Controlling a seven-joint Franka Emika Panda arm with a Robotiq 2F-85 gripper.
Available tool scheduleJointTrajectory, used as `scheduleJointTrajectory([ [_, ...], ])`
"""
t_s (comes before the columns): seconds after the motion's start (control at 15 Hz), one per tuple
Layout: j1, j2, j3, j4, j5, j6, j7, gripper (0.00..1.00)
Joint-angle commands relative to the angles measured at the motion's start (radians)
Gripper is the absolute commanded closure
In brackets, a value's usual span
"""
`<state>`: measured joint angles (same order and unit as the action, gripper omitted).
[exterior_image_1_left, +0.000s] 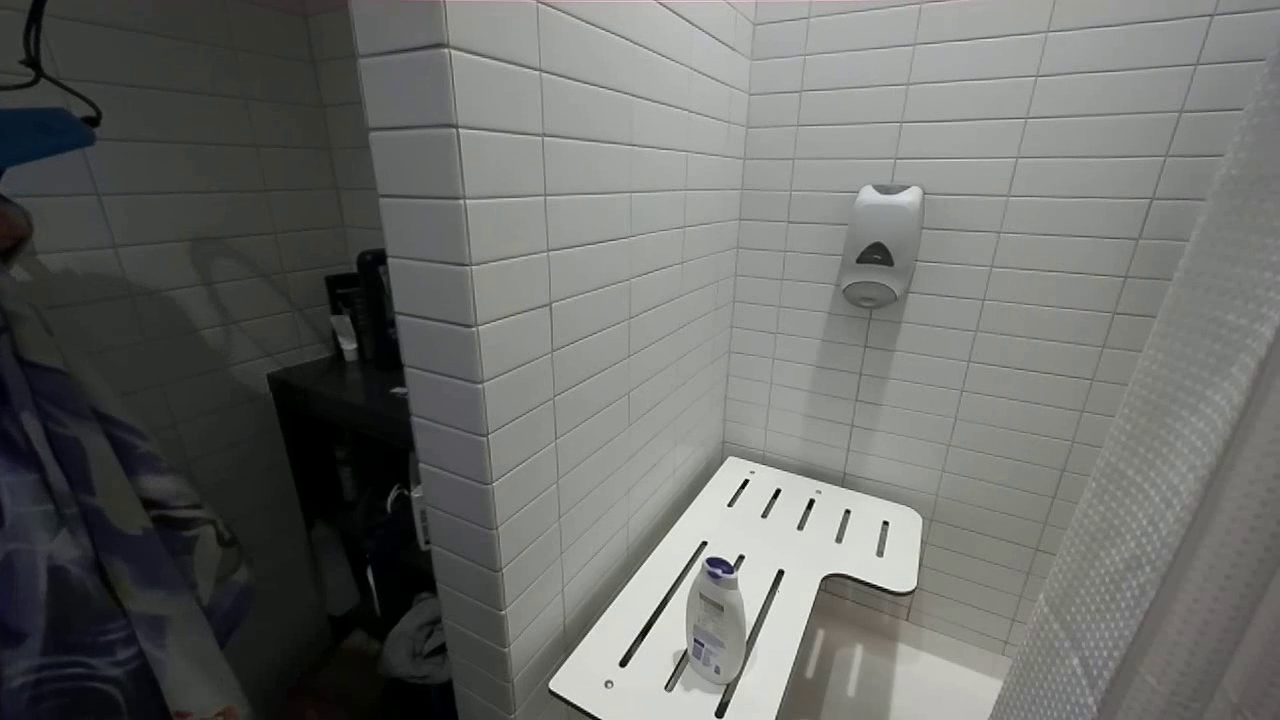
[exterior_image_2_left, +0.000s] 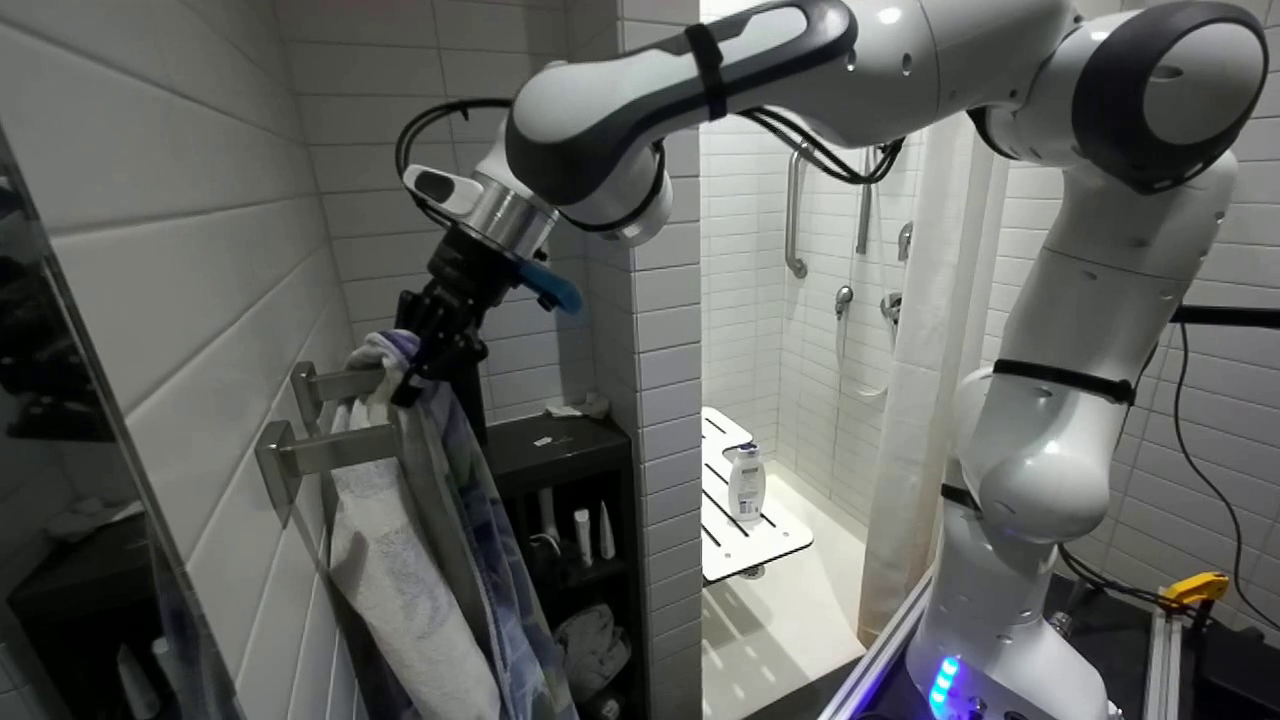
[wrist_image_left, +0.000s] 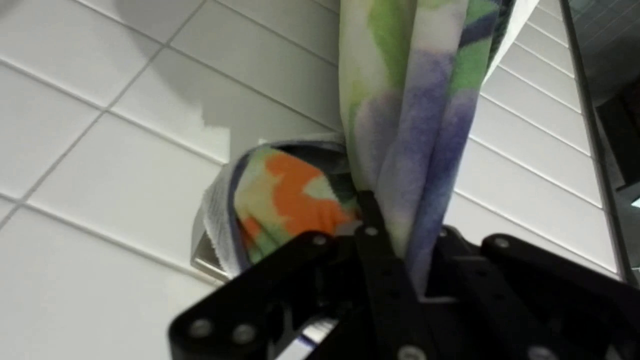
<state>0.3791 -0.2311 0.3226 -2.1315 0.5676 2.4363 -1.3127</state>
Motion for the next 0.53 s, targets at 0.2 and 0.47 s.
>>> scheduleJointTrajectory([
  [0.2,0.03,-0.125,-0.013,0.016,-0.195,-0.035,0.165,0.97],
  [0.47,0.044,-0.171,-0.019,0.028,-0.292,-0.049,0.213,0.97],
])
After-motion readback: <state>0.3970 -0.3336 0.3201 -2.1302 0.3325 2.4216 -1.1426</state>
